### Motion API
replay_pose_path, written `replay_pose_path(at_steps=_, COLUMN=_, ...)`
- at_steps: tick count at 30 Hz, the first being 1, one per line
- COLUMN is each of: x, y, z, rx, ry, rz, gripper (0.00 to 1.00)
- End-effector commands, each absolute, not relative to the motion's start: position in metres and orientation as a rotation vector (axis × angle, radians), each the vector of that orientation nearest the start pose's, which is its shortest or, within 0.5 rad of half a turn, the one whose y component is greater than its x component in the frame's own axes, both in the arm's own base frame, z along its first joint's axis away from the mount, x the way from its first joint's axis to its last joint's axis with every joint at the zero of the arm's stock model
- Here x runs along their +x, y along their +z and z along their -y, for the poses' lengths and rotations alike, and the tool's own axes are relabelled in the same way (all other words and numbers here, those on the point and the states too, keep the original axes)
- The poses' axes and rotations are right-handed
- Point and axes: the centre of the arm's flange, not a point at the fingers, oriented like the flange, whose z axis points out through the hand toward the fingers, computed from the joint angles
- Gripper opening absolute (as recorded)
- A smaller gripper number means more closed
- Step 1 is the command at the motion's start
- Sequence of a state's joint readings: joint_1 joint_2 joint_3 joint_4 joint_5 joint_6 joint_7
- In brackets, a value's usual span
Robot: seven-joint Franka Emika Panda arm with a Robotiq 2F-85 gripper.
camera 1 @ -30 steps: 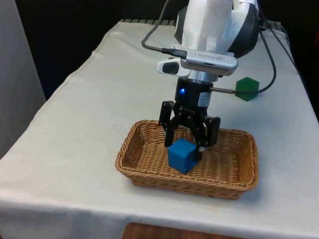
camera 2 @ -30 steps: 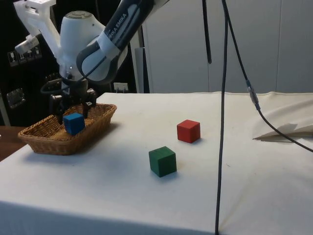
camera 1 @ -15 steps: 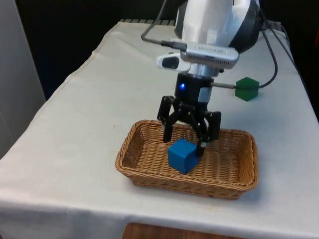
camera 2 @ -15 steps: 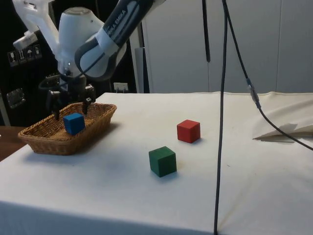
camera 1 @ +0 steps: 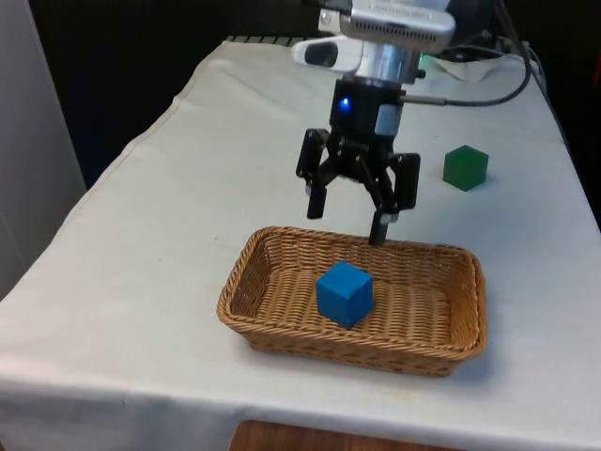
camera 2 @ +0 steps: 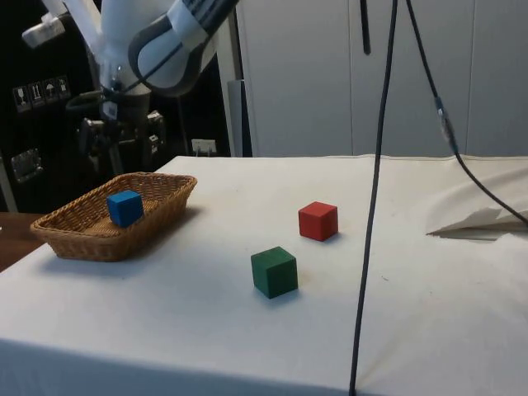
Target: Pick up the blue cube and place it into the basket.
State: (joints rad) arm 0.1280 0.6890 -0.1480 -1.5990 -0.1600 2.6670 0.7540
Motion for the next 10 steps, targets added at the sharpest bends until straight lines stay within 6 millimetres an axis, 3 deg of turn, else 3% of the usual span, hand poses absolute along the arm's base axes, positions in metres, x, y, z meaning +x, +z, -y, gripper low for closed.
replay_pose_path(at_steps=1, x=0.727, y=0.276, z=-0.009, rx=-2.970, ry=-0.666, rz=-0.913, gripper=1.00)
replay_pose_path(at_steps=10, x=0.721, y=0.287, z=-0.008, rx=-2.971, ry=-0.663, rz=-0.911, gripper=1.00)
